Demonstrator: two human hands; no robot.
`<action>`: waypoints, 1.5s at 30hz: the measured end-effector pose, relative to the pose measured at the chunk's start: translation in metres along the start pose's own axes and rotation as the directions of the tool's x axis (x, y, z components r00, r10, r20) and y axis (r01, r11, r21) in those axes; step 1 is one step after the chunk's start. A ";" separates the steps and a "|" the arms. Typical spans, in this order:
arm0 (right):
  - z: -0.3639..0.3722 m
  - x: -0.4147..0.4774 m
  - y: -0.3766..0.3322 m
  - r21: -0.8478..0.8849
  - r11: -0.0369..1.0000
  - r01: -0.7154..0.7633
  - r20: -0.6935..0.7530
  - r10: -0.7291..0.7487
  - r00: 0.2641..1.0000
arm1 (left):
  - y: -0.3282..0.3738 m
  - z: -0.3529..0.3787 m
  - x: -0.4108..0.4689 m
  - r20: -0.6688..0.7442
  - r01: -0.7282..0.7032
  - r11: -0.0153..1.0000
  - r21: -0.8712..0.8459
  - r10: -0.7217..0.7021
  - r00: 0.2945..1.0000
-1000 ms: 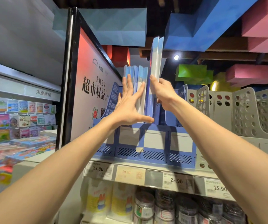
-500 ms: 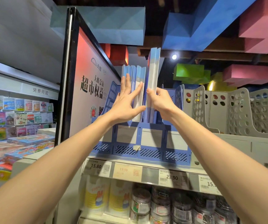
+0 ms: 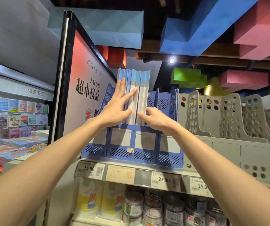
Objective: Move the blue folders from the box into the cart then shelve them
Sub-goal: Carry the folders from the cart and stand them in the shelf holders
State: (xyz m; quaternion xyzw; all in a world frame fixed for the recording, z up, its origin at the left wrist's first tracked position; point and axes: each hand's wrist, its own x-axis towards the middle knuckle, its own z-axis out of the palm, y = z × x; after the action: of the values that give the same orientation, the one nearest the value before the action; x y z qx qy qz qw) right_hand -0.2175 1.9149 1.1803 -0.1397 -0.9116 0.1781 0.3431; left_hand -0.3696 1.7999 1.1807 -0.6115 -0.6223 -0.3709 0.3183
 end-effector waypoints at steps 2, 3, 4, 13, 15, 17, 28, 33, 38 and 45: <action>-0.005 -0.006 -0.001 -0.024 1.000 -0.002 -0.010 0.001 1.000 | -0.002 0.000 -0.001 -0.006 -0.016 1.000 0.011 0.016 1.000; -0.007 -0.011 -0.001 -0.049 0.999 -0.002 -0.034 0.000 0.999 | 0.000 0.001 -0.002 -0.014 -0.016 1.000 0.018 0.016 1.000; -0.007 -0.012 -0.001 -0.081 0.997 -0.002 -0.065 -0.004 0.998 | 0.001 0.001 -0.002 -0.028 -0.012 1.000 0.025 0.012 1.000; -0.006 -0.046 0.009 0.389 0.919 0.070 -0.349 0.077 0.934 | 0.032 0.001 -0.026 -0.192 0.147 0.984 -0.102 -0.165 0.967; 0.003 -0.050 0.010 0.395 0.916 0.072 -0.420 0.110 0.901 | 0.037 -0.001 -0.036 -0.196 0.178 0.977 -0.119 -0.199 0.960; 0.011 -0.056 0.005 0.391 0.918 0.072 -0.464 0.129 0.877 | 0.039 -0.006 -0.045 -0.208 0.200 0.974 -0.107 -0.219 0.953; 0.061 -0.112 -0.049 0.475 0.872 0.121 -0.478 0.140 0.867 | 0.051 -0.061 -0.119 -0.145 0.299 0.944 -0.142 -0.319 0.937; 0.122 -0.154 -0.110 0.508 0.854 0.115 -0.403 0.118 0.907 | 0.042 -0.124 -0.195 -0.162 0.366 0.909 -0.202 -0.399 0.902; 0.196 -0.209 -0.192 0.558 0.821 0.117 -0.310 0.075 0.948 | 0.037 -0.200 -0.298 -0.125 0.418 0.871 -0.258 -0.459 0.880; 0.338 -0.291 -0.325 0.599 0.800 0.037 -0.006 -0.041 0.999 | 0.005 -0.293 -0.508 -0.025 0.659 0.707 -0.256 -0.687 0.727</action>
State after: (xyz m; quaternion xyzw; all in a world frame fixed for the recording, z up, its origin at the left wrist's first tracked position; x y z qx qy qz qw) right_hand -0.2775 1.4362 0.9124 -0.0049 -0.8127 0.4500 0.3701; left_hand -0.3566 1.2835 0.9025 -0.3513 -0.7353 -0.5660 0.1244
